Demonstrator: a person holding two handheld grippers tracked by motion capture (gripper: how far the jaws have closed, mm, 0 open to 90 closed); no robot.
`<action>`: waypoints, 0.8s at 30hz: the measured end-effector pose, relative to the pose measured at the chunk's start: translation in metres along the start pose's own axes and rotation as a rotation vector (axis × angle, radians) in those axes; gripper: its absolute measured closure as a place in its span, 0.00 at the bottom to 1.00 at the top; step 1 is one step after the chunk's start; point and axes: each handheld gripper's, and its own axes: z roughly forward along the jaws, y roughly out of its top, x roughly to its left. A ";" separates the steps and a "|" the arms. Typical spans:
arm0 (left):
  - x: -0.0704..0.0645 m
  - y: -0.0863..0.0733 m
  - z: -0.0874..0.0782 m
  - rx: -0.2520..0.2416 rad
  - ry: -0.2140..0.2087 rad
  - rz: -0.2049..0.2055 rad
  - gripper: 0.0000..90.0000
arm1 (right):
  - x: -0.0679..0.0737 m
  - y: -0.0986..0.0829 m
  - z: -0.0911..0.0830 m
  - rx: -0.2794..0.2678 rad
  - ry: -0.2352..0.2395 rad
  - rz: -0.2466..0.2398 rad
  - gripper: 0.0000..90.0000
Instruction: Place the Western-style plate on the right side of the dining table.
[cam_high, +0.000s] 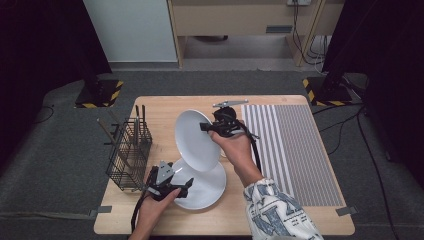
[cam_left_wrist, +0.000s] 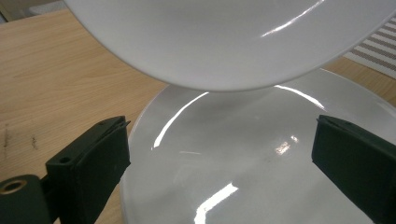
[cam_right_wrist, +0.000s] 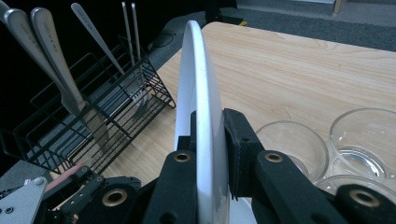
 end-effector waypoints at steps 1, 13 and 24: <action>0.000 0.000 0.000 0.000 0.000 0.002 0.04 | -0.001 0.001 0.000 -0.001 -0.003 0.001 0.92; -0.005 0.001 -0.001 0.006 0.010 0.032 0.04 | -0.008 0.003 -0.003 -0.028 -0.020 0.046 0.92; -0.002 0.001 0.000 0.008 0.022 0.017 0.04 | -0.010 0.009 -0.001 -0.057 0.000 0.073 0.92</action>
